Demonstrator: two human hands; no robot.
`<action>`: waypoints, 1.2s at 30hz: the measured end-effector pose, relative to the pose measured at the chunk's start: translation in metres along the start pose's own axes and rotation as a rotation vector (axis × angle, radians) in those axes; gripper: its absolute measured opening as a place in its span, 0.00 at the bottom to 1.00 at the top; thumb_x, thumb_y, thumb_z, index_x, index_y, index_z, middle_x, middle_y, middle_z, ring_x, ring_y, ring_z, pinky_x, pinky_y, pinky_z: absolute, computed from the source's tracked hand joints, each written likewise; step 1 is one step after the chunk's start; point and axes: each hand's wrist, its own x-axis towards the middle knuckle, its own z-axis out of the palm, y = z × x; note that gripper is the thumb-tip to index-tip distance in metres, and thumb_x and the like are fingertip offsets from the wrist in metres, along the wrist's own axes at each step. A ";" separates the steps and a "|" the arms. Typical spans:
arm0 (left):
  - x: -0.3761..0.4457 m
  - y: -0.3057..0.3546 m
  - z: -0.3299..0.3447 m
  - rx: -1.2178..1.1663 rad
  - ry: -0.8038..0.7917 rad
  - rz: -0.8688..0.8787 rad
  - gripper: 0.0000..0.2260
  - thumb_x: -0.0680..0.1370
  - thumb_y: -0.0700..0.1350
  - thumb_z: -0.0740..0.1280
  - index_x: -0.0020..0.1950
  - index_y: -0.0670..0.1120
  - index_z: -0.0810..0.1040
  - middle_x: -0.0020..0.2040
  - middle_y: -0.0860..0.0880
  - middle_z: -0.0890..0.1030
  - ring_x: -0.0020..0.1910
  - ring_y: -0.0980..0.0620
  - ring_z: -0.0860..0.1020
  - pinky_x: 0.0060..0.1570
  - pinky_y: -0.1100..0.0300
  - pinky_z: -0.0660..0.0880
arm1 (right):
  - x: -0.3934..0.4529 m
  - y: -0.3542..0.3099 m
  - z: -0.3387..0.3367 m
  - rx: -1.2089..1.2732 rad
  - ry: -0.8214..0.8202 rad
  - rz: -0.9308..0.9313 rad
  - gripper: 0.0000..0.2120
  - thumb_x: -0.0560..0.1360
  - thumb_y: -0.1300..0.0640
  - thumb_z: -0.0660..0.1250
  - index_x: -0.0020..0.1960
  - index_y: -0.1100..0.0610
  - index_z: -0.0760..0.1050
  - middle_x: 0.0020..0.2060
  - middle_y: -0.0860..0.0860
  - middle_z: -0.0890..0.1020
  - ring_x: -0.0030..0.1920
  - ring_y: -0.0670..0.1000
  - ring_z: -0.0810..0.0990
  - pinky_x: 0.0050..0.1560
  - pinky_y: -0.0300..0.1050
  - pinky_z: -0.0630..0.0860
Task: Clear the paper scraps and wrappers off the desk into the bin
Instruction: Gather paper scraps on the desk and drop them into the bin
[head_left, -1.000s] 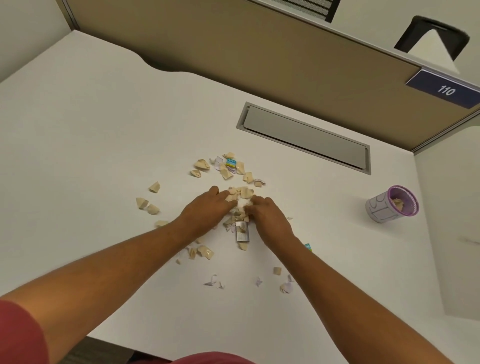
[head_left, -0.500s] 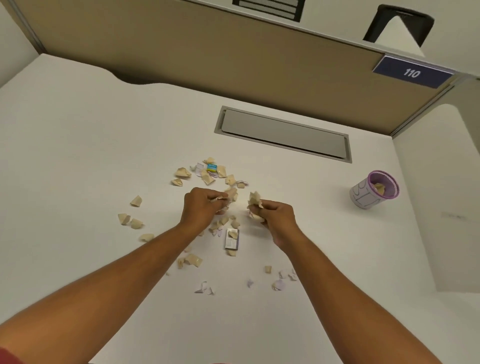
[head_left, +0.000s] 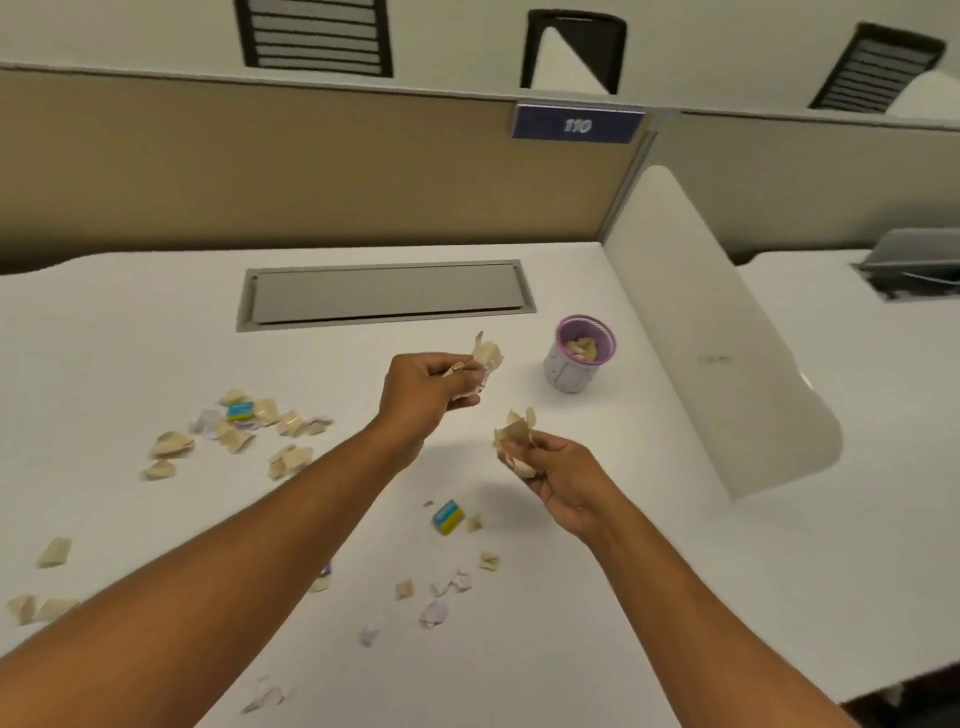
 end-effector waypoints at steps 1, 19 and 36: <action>0.010 0.008 0.018 0.063 -0.025 0.033 0.09 0.74 0.36 0.78 0.54 0.39 0.88 0.50 0.43 0.88 0.47 0.46 0.88 0.49 0.53 0.86 | -0.002 0.003 -0.006 -0.004 0.015 0.003 0.08 0.74 0.70 0.72 0.52 0.63 0.84 0.51 0.58 0.87 0.51 0.54 0.85 0.57 0.42 0.82; 0.114 0.037 0.197 1.800 -0.498 0.624 0.14 0.78 0.41 0.67 0.33 0.45 0.70 0.33 0.46 0.70 0.27 0.48 0.68 0.27 0.60 0.60 | -0.004 0.019 -0.058 -0.058 0.025 0.003 0.10 0.71 0.64 0.78 0.52 0.62 0.86 0.51 0.57 0.88 0.49 0.51 0.86 0.49 0.39 0.82; 0.057 -0.010 0.053 1.086 -0.021 0.480 0.10 0.83 0.43 0.66 0.61 0.49 0.85 0.61 0.51 0.85 0.63 0.47 0.80 0.66 0.56 0.71 | 0.011 -0.074 -0.079 -0.054 -0.024 -0.129 0.07 0.72 0.67 0.75 0.47 0.59 0.87 0.47 0.59 0.88 0.46 0.53 0.87 0.45 0.37 0.82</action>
